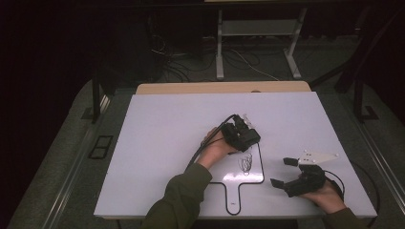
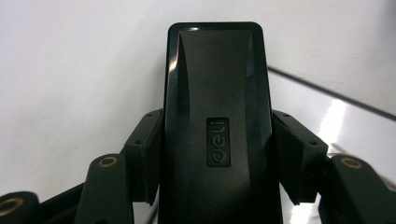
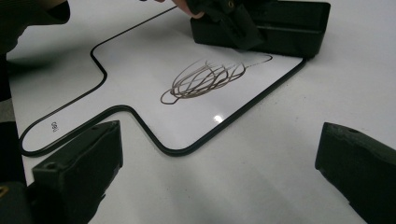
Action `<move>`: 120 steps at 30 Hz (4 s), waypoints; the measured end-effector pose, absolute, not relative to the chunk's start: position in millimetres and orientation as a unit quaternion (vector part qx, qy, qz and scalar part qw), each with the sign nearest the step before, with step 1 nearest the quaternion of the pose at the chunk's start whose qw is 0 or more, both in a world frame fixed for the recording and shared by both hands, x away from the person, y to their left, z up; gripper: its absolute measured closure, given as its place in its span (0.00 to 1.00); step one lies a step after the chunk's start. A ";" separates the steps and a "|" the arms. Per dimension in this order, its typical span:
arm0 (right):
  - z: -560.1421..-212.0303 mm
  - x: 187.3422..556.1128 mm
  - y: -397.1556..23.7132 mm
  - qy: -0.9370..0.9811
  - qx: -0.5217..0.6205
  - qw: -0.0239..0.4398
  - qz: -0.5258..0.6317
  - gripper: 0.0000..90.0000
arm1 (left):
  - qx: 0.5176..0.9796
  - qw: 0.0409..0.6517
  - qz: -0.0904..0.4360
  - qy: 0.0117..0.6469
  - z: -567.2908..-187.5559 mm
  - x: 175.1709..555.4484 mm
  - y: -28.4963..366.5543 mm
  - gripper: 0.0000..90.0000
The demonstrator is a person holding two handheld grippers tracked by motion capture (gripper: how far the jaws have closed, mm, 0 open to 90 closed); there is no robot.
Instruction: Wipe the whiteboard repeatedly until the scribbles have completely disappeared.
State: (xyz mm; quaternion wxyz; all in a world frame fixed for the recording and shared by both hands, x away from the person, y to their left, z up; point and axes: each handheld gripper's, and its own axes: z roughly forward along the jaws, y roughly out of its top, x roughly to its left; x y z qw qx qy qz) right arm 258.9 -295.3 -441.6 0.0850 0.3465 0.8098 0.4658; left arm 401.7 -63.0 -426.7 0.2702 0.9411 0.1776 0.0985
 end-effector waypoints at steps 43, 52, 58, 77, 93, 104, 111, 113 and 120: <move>-441.0 258.4 -296.1 0.809 0.348 0.086 0.466 0.00 | 0.940 0.280 0.083 0.175 -428.1 397.9 -66.0 0.44; -440.9 258.6 -296.3 0.809 0.348 0.086 0.466 0.00 | 0.936 0.281 0.089 0.194 -428.2 402.8 -50.7 0.44; -441.3 259.0 -294.8 0.810 0.347 0.085 0.466 0.00 | 0.939 0.286 0.079 0.172 -428.7 393.0 -56.9 0.44; -441.2 259.0 -295.4 0.809 0.348 0.085 0.466 0.00 | 0.943 0.285 0.068 0.160 -427.7 386.1 -50.5 0.44; -441.9 259.2 -294.1 0.811 0.346 0.085 0.465 0.00 | 0.943 0.289 0.057 0.155 -427.7 369.9 -38.4 0.44; -441.6 258.9 -294.3 0.811 0.346 0.086 0.464 0.00 | 0.944 0.299 0.048 0.136 -428.7 353.4 -44.3 0.44; -441.1 258.4 -294.4 0.810 0.347 0.086 0.464 0.00 | 0.944 0.303 0.042 0.126 -429.3 339.2 -49.4 0.44; -441.0 258.3 -294.5 0.810 0.346 0.086 0.465 0.00 | 0.944 0.303 0.038 0.122 -429.2 334.7 -50.2 0.44; -440.7 258.3 -294.5 0.810 0.344 0.087 0.466 0.00 | 0.945 0.307 0.023 0.112 -429.6 317.5 -52.1 0.44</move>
